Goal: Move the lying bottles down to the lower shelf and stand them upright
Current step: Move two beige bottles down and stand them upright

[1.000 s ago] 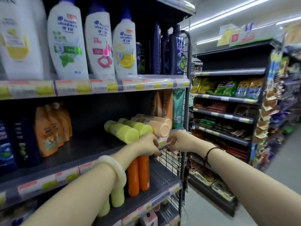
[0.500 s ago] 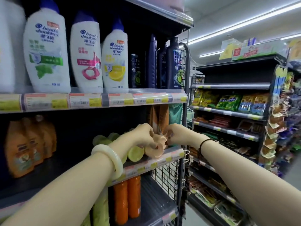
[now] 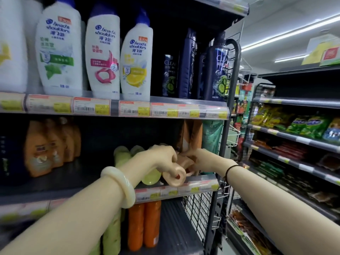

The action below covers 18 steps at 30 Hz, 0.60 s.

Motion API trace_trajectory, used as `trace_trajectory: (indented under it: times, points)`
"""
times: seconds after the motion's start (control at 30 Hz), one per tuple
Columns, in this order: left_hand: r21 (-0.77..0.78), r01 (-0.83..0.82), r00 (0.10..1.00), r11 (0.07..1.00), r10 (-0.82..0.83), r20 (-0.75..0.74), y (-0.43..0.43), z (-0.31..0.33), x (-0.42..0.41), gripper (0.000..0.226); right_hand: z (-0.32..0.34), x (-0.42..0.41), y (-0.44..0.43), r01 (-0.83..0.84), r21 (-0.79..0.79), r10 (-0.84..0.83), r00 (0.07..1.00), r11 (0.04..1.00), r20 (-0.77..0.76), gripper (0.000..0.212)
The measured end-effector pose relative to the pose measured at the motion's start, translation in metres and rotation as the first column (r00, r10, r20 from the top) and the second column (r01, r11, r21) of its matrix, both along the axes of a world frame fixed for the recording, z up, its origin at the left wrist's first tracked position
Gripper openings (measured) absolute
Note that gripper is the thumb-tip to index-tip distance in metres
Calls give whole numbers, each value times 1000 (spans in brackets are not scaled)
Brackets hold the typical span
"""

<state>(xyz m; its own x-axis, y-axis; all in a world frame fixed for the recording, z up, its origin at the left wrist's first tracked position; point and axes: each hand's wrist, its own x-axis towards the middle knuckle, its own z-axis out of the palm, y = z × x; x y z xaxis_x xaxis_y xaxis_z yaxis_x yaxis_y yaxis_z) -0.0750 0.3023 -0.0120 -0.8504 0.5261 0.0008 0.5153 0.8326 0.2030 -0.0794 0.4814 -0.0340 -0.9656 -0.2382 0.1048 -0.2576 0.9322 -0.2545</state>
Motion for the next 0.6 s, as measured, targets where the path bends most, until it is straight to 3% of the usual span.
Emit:
trace_trajectory:
  times: [0.07, 0.17, 0.3, 0.6]
  points:
    - [-25, -11, 1000, 1000, 10, -21, 2, -4, 4, 42, -4, 0, 4, -12, -32, 12, 1000, 999, -5, 53]
    - [96, -2, 995, 995, -7, 102, 6, -11, 11, 40, -14, 4, 7, -10, -161, 9, 1000, 987, -10, 56]
    - [135, 6, 1000, 991, -7, 8, 8, -18, 15, 33, -25, 4, 11, -34, -217, 13, 995, 976, -96, 53]
    - [229, -27, 999, 973, 22, 25, 10, -23, 18, 32, -27, 1, 26, -94, -306, 55, 989, 947, -134, 42]
